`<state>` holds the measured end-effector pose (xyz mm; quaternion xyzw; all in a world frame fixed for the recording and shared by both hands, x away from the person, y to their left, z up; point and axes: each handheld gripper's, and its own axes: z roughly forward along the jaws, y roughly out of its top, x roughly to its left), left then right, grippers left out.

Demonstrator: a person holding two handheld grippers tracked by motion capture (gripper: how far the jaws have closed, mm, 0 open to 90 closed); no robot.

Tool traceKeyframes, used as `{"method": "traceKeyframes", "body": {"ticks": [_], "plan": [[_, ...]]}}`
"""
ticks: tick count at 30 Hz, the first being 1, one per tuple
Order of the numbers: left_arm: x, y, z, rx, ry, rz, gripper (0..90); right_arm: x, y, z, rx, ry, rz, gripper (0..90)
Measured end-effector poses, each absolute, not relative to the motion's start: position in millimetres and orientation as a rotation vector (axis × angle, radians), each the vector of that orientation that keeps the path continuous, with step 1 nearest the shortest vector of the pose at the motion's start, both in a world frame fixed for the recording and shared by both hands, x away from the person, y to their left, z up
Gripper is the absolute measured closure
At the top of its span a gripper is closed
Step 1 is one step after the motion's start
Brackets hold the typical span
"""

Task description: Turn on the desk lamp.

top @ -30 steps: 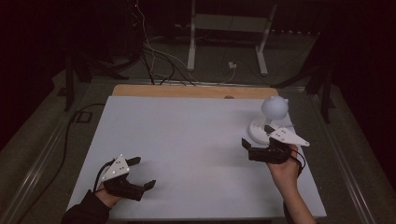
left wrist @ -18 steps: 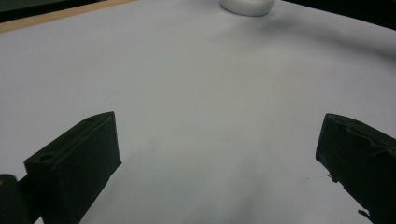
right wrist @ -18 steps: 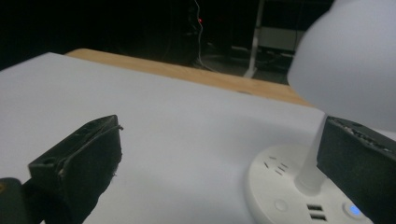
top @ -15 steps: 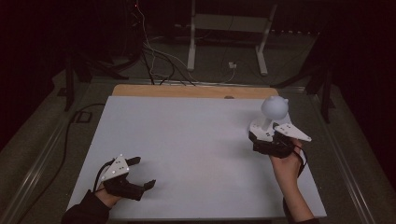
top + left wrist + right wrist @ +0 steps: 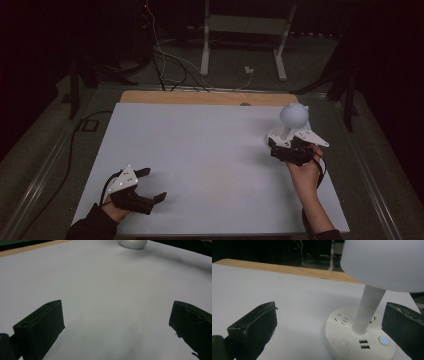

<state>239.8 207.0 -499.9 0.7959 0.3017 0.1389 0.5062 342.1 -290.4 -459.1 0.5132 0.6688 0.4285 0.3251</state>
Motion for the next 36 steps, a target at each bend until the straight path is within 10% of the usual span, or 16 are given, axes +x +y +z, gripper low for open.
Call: {"method": "traceKeyframes", "body": {"ticks": [10, 23, 36], "plan": [[240, 207, -500, 1.917, 0.729, 0.329, 0.2, 345, -290, -467, 1.412, 1.713, 1.087, 1.0], [240, 207, -500, 1.921, 0.732, 0.327, 0.2, 346, -295, -470, 1.530, 1.651, 1.054, 49.7], [240, 207, -500, 1.923, 0.731, 0.327, 0.2, 347, -291, -477, 1.485, 1.647, 0.972, 76.8]]}}
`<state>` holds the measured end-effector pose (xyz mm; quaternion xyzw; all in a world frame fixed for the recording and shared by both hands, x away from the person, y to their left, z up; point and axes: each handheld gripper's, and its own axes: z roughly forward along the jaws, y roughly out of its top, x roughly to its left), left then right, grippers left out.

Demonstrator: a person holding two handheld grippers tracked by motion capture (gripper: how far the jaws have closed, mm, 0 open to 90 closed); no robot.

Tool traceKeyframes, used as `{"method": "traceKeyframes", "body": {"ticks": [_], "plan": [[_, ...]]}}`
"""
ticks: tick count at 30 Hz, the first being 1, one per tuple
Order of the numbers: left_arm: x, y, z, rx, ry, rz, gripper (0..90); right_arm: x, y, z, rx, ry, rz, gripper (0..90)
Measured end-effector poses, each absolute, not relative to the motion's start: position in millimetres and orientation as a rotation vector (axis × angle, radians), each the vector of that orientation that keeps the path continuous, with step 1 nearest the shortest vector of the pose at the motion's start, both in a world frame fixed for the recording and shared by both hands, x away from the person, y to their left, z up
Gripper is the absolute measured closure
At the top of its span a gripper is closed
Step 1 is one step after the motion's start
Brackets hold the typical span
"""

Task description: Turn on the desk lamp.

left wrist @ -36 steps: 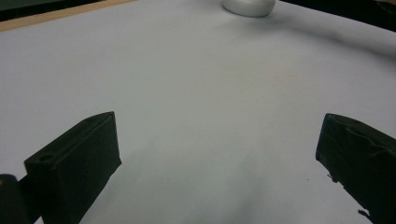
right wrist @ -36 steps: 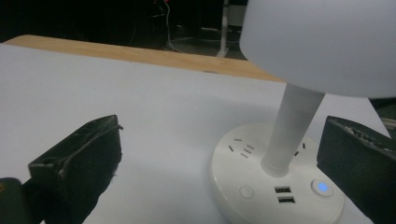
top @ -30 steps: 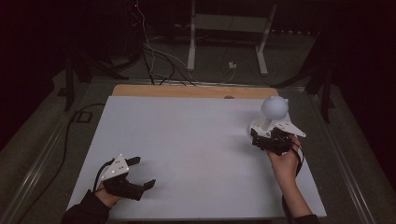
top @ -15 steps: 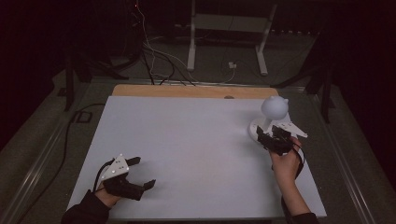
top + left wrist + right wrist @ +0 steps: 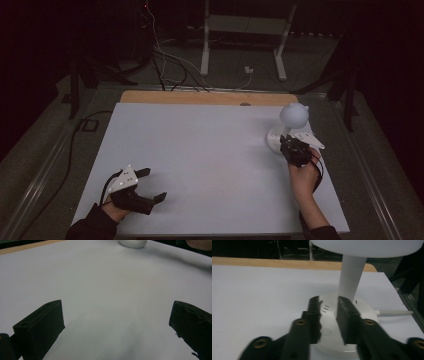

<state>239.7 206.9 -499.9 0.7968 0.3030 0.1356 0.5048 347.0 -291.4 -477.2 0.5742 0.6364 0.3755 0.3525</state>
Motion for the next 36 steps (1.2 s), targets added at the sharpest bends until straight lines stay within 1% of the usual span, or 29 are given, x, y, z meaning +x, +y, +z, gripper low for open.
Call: {"method": "traceKeyframes", "body": {"ticks": [5, 6, 18, 36], "plan": [[240, 207, -500, 1.924, 0.734, 0.327, 0.2, 351, -292, -481, 1.496, 1.666, 0.921, 89.4], [240, 207, -500, 1.925, 0.732, 0.328, 0.2, 352, -292, -483, 1.508, 1.668, 0.914, 90.0], [240, 207, -500, 1.927, 0.730, 0.329, 0.2, 361, -296, -494, 1.589, 1.700, 0.893, 90.0], [240, 206, -500, 1.927, 0.728, 0.327, 0.2, 370, -288, -505, 1.569, 1.741, 0.835, 90.0]]}}
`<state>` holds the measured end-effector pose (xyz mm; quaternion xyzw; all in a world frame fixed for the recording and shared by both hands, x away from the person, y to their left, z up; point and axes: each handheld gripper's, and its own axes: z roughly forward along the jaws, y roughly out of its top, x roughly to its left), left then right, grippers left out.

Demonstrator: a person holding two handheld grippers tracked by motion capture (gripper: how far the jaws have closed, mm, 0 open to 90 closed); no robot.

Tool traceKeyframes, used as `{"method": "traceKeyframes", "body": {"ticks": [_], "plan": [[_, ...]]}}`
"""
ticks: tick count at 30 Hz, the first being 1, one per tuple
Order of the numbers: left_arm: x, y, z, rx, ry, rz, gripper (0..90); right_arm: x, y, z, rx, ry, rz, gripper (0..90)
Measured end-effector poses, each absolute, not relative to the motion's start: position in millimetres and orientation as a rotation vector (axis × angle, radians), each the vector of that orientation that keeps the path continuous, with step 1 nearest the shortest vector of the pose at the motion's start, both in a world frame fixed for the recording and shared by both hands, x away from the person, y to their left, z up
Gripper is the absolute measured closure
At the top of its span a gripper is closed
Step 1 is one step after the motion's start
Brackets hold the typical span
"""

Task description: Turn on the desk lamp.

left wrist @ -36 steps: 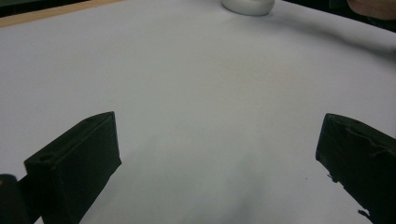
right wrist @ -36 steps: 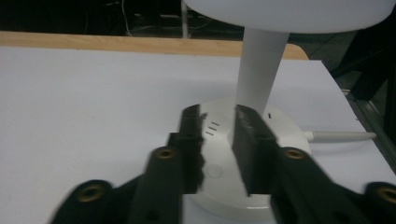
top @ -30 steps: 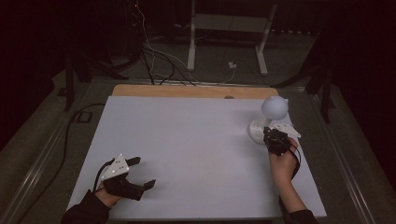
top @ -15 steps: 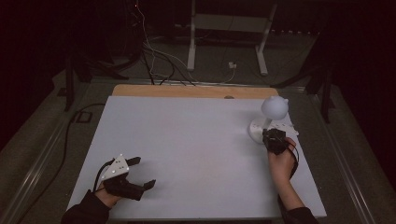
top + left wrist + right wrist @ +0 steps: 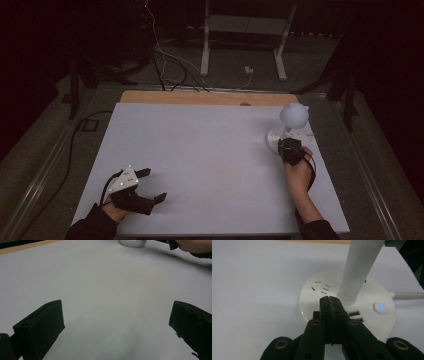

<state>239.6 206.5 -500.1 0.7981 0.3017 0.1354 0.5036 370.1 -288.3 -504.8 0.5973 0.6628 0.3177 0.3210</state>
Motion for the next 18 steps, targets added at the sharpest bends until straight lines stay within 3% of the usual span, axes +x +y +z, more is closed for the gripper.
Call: {"method": "traceKeyframes", "body": {"ticks": [18], "plan": [[239.7, 206.4, -500.1, 1.926, 0.729, 0.324, 0.2, 370.1, -286.6, -507.5, 1.537, 1.751, 0.806, 90.0]]}}
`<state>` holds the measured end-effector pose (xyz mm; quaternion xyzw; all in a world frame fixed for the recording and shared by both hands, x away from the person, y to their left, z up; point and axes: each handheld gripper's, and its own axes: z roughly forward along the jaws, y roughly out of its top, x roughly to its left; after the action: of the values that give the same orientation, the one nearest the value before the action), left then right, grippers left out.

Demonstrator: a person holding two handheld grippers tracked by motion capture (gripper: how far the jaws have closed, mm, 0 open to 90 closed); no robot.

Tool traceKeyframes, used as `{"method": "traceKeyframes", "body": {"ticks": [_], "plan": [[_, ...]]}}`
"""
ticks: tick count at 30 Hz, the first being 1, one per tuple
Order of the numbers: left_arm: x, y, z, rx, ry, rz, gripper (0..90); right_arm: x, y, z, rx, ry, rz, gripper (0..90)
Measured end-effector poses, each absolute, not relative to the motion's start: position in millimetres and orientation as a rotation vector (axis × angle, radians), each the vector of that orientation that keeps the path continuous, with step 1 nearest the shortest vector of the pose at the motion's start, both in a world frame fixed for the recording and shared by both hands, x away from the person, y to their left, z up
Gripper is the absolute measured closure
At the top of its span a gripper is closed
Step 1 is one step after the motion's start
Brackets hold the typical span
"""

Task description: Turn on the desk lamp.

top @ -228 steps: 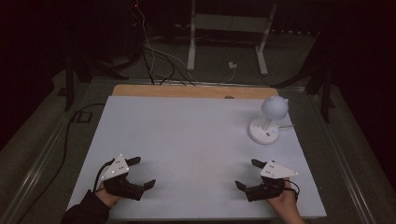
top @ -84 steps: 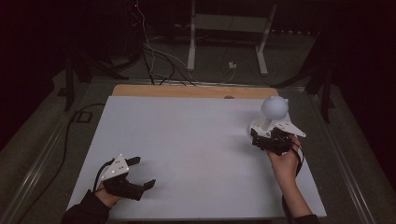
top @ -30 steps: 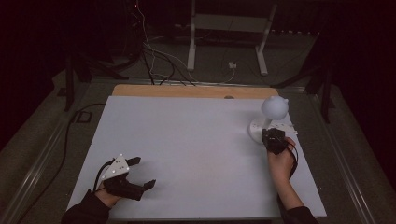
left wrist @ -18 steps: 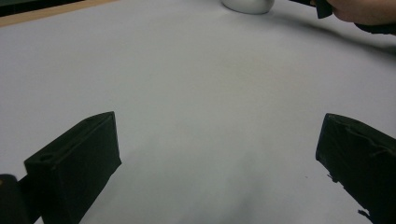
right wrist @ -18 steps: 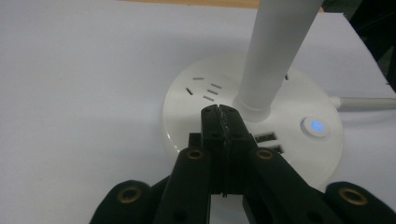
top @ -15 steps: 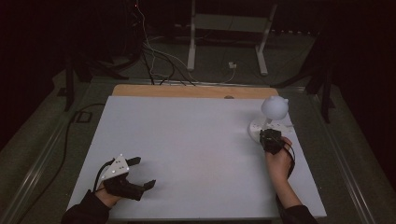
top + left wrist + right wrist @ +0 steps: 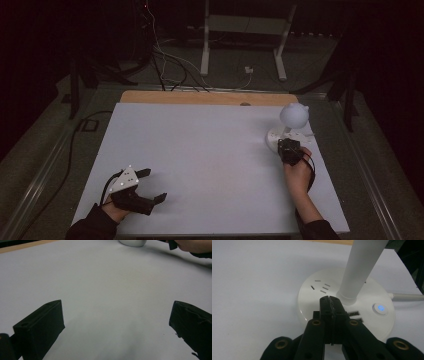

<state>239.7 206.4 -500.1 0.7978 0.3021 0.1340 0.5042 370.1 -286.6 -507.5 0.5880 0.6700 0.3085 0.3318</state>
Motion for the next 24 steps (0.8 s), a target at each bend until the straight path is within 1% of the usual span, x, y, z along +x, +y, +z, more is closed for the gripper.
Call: {"method": "traceKeyframes", "body": {"ticks": [10, 13, 14, 15, 16, 18, 20, 22, 24], "plan": [[240, 206, -500, 1.931, 0.728, 0.325, 0.2, 369, -286, -508, 1.514, 1.759, 0.798, 90.0], [240, 206, -500, 1.927, 0.732, 0.322, 0.2, 370, -288, -505, 1.571, 1.736, 0.838, 89.5], [240, 206, -500, 1.927, 0.733, 0.322, 0.2, 368, -288, -503, 1.560, 1.730, 0.841, 87.3], [240, 206, -500, 1.927, 0.733, 0.322, 0.2, 368, -288, -503, 1.560, 1.730, 0.841, 87.3], [240, 206, -500, 1.930, 0.732, 0.324, 0.2, 366, -290, -497, 1.535, 1.717, 0.863, 84.3], [240, 206, -500, 1.928, 0.730, 0.323, 0.2, 364, -290, -494, 1.534, 1.704, 0.883, 82.6], [240, 206, -500, 1.930, 0.730, 0.324, 0.2, 363, -290, -494, 1.523, 1.711, 0.897, 77.6], [239, 206, -500, 1.929, 0.730, 0.326, 0.2, 361, -288, -495, 1.523, 1.718, 0.896, 74.7], [240, 207, -500, 1.924, 0.730, 0.324, 0.2, 359, -288, -495, 1.519, 1.724, 0.918, 68.7]]}}
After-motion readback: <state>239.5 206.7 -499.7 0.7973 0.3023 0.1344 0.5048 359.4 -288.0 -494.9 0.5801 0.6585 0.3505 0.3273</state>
